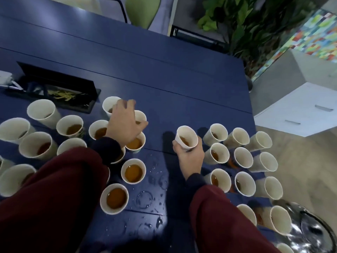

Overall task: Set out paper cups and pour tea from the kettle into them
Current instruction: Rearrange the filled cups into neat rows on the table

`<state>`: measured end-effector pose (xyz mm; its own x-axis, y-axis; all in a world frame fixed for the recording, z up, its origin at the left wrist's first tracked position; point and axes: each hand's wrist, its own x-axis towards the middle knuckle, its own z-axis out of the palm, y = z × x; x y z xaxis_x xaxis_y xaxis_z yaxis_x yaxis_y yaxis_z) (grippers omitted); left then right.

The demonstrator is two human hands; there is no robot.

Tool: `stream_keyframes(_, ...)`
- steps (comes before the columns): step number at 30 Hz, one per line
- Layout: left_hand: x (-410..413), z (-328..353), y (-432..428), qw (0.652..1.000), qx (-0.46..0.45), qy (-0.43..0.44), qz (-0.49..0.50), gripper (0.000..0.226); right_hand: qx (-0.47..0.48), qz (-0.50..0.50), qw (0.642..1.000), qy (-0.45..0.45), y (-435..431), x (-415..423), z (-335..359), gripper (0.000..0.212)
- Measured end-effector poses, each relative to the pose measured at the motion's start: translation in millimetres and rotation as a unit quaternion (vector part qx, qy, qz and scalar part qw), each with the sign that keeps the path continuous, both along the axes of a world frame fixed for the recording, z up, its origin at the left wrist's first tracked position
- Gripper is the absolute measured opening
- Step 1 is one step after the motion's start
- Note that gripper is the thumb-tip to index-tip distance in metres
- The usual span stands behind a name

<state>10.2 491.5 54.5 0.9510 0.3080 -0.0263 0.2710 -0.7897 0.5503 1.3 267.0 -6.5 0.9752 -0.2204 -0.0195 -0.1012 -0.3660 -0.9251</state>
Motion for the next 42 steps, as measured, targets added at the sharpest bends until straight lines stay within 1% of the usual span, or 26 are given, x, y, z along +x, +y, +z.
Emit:
stream_keyframes(3, 16.6, -14.3, 4.2, 0.999, 0.029, 0.033, -0.025, 0.083, -0.012, -0.03, 0.999, 0.003, 1.7, 31.0, -12.4, 0.047)
stream_keyframes(5, 21.4, -23.6, 3.9, 0.997, 0.042, 0.052, -0.042, 0.084, -0.019, -0.047, 0.999, 0.006, 0.0, 46.9, -19.6, 0.047)
stream_keyframes(7, 24.9, -31.6, 4.7, 0.996, 0.062, 0.049, -0.052, 0.076, -0.018, -0.063, 0.998, 0.007, -1.2, 60.7, -23.9, 0.048)
stream_keyframes(11, 30.7, -40.9, 9.2, 0.993, 0.098, 0.032, -0.059, 0.05, -0.007, -0.089, 0.996, 0.011, -1.0, 76.5, -33.7, 0.052)
stream_keyframes(13, 31.3, -39.7, 9.5, 0.991, 0.107, 0.04, -0.066, 0.043, -0.008, -0.097, 0.995, 0.018, -1.9, 77.2, -38.6, 0.054)
stream_keyframes(17, 31.7, -35.8, 5.7, 0.993, 0.092, 0.054, -0.044, 0.035, -0.007, -0.098, 0.995, 0.026, -3.9, 75.5, -43.9, 0.055)
stream_keyframes(20, 30.8, -32.9, 4.7, 0.994, 0.086, 0.065, -0.035, 0.035, -0.013, -0.088, 0.995, 0.033, -2.9, 73.3, -44.8, 0.059)
stream_keyframes(24, 29.3, -25.2, 2.5, 0.995, 0.081, 0.051, -0.019, 0.032, -0.023, -0.064, 0.995, 0.067, -2.6, 63.5, -43.9, 0.065)
stream_keyframes(26, 29.1, -18.3, 0.5, 0.996, 0.083, 0.041, -0.019, 0.033, -0.025, -0.07, 0.994, 0.085, -1.6, 56.5, -41.9, 0.066)
stream_keyframes(29, 27.4, -5.5, -3.7, 0.995, 0.088, 0.023, -0.028, 0.039, -0.004, -0.086, 0.991, 0.103, 2.5, 40.6, -33.5, 0.063)
stream_keyframes(32, 19.0, 11.9, -12.8, 0.995, 0.09, 0.02, -0.034, 0.046, 0.026, -0.099, 0.989, 0.109, 9.2, 16.4, -17.3, 0.064)
stream_keyframes(34, 6.7, 23.1, -21.2, 0.994, 0.094, 0.013, -0.046, 0.047, 0.049, -0.098, 0.99, 0.094, 13.9, 0.6, -7.6, 0.054)
stream_keyframes(36, -8.9, 30.4, -29.7, 0.994, 0.086, 0.009, -0.063, 0.047, 0.082, -0.073, 0.99, 0.084, 18.9, -13.8, 0.3, 0.044)
stream_keyframes(38, -24.7, 36.0, -37.2, 0.994, 0.076, -0.003, -0.078, 0.046, 0.091, -0.016, 0.993, 0.075, 23.2, -26.8, 7.1, 0.044)
stream_keyframes(40, -37.8, 42.4, -44.0, 0.993, 0.076, -0.017, -0.092, 0.046, 0.079, 0.059, 0.993, 0.071, 25.0, -39.2, 10.9, 0.053)
stream_keyframes(42, -47.2, 50.0, -50.0, 0.991, 0.075, -0.019, -0.107, 0.047, 0.06, 0.137, 0.986, 0.07, 27.7, -47.9, 13.1, 0.071)
